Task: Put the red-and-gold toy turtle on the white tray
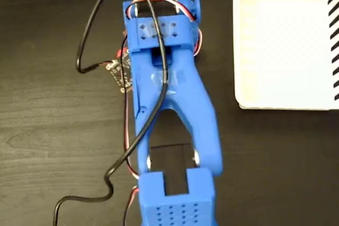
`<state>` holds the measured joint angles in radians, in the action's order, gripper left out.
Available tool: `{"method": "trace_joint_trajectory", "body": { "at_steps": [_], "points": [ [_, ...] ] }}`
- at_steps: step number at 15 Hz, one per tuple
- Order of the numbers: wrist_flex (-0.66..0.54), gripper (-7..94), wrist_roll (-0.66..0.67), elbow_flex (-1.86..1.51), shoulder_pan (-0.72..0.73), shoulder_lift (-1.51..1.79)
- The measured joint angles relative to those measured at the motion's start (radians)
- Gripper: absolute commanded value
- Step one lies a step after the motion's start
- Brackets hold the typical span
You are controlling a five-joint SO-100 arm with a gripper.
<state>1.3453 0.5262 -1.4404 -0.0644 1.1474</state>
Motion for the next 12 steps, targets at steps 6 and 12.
{"method": "trace_joint_trajectory", "body": {
  "at_steps": [6,12],
  "points": [
    [0.179,0,-0.249,0.103,0.003,0.35],
    [0.264,0,-0.221,0.206,-0.167,0.512]
  ]
}}
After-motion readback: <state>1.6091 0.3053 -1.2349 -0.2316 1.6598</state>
